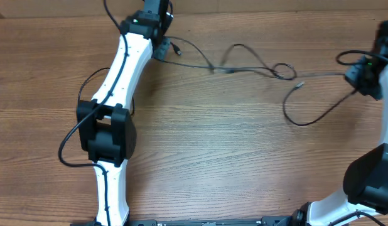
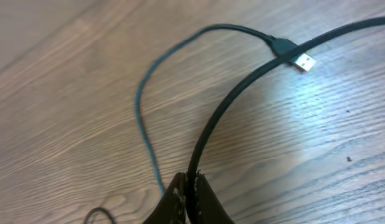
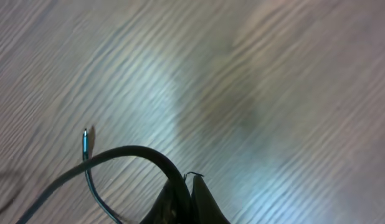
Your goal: Untangle cables
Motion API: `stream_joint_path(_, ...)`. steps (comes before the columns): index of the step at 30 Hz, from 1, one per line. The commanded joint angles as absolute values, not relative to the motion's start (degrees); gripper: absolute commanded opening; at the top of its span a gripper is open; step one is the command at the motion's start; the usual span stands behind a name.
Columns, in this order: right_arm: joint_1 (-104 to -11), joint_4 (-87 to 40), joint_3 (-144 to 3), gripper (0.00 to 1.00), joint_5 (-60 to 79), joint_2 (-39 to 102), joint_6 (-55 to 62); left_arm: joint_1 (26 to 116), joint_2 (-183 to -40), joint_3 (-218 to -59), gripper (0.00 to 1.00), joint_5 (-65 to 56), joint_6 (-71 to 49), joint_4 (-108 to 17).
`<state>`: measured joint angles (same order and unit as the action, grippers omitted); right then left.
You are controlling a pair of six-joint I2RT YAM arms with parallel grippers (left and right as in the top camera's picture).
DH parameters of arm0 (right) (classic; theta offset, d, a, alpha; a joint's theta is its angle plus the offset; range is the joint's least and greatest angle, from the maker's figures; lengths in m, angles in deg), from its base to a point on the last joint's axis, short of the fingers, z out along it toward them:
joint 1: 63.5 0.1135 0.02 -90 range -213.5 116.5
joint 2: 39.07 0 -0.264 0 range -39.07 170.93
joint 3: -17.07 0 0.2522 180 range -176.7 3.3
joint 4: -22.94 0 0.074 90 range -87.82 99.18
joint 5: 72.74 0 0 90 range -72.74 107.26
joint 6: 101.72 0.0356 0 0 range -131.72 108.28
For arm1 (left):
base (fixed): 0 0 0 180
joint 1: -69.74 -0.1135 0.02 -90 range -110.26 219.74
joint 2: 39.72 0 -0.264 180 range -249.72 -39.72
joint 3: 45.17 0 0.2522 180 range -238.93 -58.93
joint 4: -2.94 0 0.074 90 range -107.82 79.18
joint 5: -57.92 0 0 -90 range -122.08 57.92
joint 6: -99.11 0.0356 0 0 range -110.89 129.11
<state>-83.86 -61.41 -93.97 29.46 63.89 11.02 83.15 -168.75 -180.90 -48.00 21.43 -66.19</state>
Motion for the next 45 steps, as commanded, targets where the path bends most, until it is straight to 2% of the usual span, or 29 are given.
stream_joint_path(1, -86.1, -61.1, -95.0, 0.04, 30.3, 61.9, 12.1, 81.6, -165.3, -182.1, 0.04, -49.5, 20.6, -66.5)
stream_joint_path(10, -87.3, -60.3, -95.0, 0.04, 30.3, 61.9, 11.5, 77.6, -165.3, -182.1, 0.04, -53.1, 18.8, -69.0)
stream_joint_path(38, -87.2, -59.5, -95.0, 0.04, 29.0, 61.9, 10.3, 65.2, -165.3, -182.1, 0.05, -54.1, 14.2, -68.4)
stream_joint_path(41, -87.2, -59.5, -95.0, 0.04, 29.0, 61.9, 10.3, 65.4, -165.3, -182.1, 0.39, -54.1, 14.2, -68.4)
stream_joint_path(42, -87.2, -59.5, -95.0, 0.04, 28.9, 61.9, 10.3, 65.5, -165.3, -182.1, 0.92, -54.1, 14.2, -68.5)
stream_joint_path(43, -87.2, -59.5, -95.0, 0.04, 28.8, 61.9, 10.3, 65.7, -165.3, -182.1, 0.99, -54.1, 14.2, -68.5)
stream_joint_path(45, -87.2, -59.4, -95.0, 0.04, 28.5, 61.9, 10.3, 66.2, -165.3, -182.1, 1.00, -54.1, 14.2, -68.5)
